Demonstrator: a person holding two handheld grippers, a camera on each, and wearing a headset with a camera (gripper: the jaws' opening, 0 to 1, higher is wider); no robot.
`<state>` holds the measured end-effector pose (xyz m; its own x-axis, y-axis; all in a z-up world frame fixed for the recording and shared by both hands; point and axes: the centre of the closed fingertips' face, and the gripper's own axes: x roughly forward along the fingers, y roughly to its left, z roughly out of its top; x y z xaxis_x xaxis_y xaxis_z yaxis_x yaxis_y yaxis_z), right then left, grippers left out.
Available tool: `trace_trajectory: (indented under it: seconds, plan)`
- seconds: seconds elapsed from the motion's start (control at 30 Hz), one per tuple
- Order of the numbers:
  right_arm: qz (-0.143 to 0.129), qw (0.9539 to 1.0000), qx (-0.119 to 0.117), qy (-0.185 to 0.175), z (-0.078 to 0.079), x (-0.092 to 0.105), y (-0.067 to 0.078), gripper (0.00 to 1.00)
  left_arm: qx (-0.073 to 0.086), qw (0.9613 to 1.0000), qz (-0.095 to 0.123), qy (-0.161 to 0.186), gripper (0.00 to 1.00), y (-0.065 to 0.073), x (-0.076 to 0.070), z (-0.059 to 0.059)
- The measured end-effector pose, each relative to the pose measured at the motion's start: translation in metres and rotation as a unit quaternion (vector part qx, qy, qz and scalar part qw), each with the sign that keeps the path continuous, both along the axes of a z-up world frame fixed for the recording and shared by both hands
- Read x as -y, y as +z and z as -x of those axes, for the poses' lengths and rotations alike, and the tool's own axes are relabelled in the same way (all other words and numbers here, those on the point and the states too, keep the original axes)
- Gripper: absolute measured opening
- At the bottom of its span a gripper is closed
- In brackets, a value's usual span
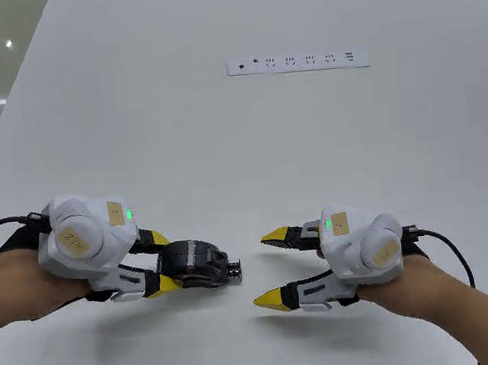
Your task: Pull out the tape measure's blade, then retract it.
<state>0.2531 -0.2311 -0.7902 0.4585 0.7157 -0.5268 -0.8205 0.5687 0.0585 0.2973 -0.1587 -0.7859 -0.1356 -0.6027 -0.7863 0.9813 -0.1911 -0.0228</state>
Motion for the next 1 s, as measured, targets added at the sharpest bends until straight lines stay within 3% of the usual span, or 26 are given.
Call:
trace_trajectory:
  seconds: [0.43, 0.73, 1.0]
  plan:
    - [0.000, 0.9998, 0.010, 0.018, -0.013, -0.012, -0.007, 0.38, 0.002, 0.9999, -0.014, -0.003, 0.28, 0.000, -0.001, 0.000]
    - [0.009, 0.9997, 0.006, 0.020, -0.012, -0.014, -0.016, 0.26, -0.001, 0.9999, -0.015, -0.001, 0.28, -0.001, -0.001, 0.000]
    - [0.005, 0.9998, 0.005, 0.016, -0.015, -0.016, -0.020, 0.23, -0.002, 0.9999, -0.017, 0.000, 0.28, -0.002, -0.001, 0.000]
